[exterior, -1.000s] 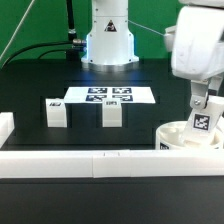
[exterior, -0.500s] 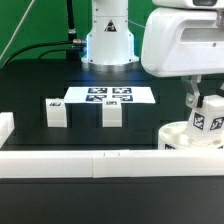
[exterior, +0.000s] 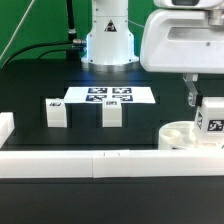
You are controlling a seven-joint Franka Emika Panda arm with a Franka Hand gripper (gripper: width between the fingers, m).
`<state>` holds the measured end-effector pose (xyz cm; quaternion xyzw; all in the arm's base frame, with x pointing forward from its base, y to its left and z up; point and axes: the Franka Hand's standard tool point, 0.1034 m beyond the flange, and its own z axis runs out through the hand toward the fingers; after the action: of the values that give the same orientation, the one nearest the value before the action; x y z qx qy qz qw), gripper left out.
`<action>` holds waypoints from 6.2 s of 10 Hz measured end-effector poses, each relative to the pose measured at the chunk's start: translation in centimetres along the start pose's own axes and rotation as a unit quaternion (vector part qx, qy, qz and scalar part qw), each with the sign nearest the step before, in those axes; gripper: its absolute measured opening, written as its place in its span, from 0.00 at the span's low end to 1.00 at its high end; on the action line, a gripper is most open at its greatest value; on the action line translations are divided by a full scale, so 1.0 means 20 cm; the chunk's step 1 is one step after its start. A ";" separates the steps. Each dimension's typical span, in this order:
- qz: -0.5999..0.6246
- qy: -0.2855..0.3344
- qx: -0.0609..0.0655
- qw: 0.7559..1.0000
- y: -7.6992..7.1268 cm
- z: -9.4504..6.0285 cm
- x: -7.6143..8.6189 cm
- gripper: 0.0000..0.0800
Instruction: Assemble stool
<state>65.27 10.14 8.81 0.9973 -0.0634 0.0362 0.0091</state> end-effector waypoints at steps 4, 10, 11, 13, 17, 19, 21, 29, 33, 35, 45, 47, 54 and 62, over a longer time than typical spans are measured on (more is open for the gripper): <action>0.376 -0.026 0.034 0.926 0.00 0.02 -0.03 0.42; 0.624 -0.051 0.043 0.778 -0.03 0.02 -0.06 0.42; 0.682 -0.050 0.050 0.728 -0.03 0.02 -0.07 0.42; 0.789 -0.050 0.073 0.608 -0.03 0.03 -0.07 0.42; 0.798 -0.054 0.087 0.594 -0.05 0.02 -0.08 0.43; 0.765 -0.059 0.083 0.636 -0.07 0.01 -0.10 0.77; 0.661 -0.062 0.087 0.743 -0.08 -0.05 -0.11 0.80; 0.186 -0.030 0.082 0.979 -0.05 -0.06 -0.13 0.81; -0.013 -0.022 0.073 0.997 -0.02 -0.05 -0.15 0.81; -0.083 -0.016 0.072 0.994 -0.02 -0.05 -0.14 0.81; -0.544 -0.015 -0.003 0.839 -0.01 -0.01 -0.10 0.81; -0.575 -0.017 -0.005 0.818 0.01 0.05 -0.09 0.81; -0.429 -0.015 -0.007 0.903 0.02 0.05 -0.09 0.42; 0.134 -0.012 0.038 0.990 0.01 0.07 -0.05 0.42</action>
Offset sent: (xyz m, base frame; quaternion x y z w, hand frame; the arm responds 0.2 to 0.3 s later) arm 0.0098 0.0170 -0.0075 0.0912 0.0143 0.5685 0.8175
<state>64.43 10.08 7.39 0.9799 -0.1948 0.0271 -0.0348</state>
